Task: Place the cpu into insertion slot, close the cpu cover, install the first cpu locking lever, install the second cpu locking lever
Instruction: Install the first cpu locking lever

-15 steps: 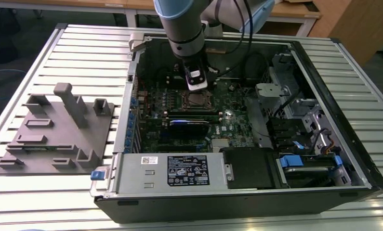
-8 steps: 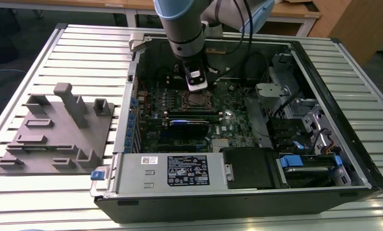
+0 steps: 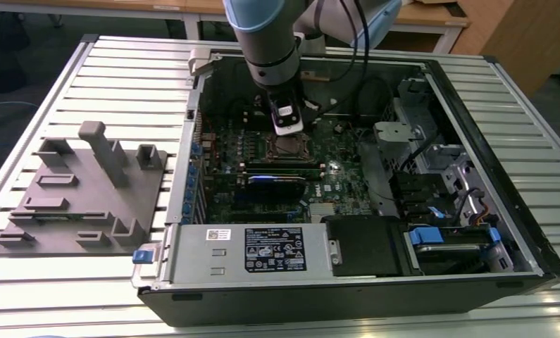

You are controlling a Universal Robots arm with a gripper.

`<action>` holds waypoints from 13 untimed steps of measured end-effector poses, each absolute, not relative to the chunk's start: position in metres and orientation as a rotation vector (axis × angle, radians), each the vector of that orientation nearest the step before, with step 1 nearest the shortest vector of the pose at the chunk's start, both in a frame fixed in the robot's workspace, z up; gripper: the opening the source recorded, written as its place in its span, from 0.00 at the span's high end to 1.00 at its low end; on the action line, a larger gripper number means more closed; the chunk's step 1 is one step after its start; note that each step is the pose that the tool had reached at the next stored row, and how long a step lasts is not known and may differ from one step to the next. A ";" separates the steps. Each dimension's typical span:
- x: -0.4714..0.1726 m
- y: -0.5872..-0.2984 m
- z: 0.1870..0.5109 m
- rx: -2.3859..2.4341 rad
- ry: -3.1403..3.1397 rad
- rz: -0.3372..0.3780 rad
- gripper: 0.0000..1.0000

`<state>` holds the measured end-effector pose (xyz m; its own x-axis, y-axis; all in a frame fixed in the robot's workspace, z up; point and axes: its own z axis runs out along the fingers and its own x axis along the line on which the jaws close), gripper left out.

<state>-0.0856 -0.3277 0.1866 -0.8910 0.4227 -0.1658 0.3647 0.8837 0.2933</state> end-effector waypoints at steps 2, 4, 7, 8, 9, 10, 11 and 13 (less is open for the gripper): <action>-0.086 -0.328 0.187 0.601 2.827 0.387 0.89; -0.086 -0.328 0.189 0.601 2.827 0.391 0.89; -0.086 -0.328 0.192 0.602 2.829 0.390 0.89; -0.086 -0.328 0.194 0.602 2.829 0.390 0.89; -0.086 -0.328 0.195 0.602 2.829 0.390 0.89; -0.086 -0.328 0.196 0.602 2.830 0.390 0.89; -0.086 -0.328 0.198 0.602 2.830 0.390 0.89; -0.086 -0.328 0.200 0.602 2.830 0.390 0.89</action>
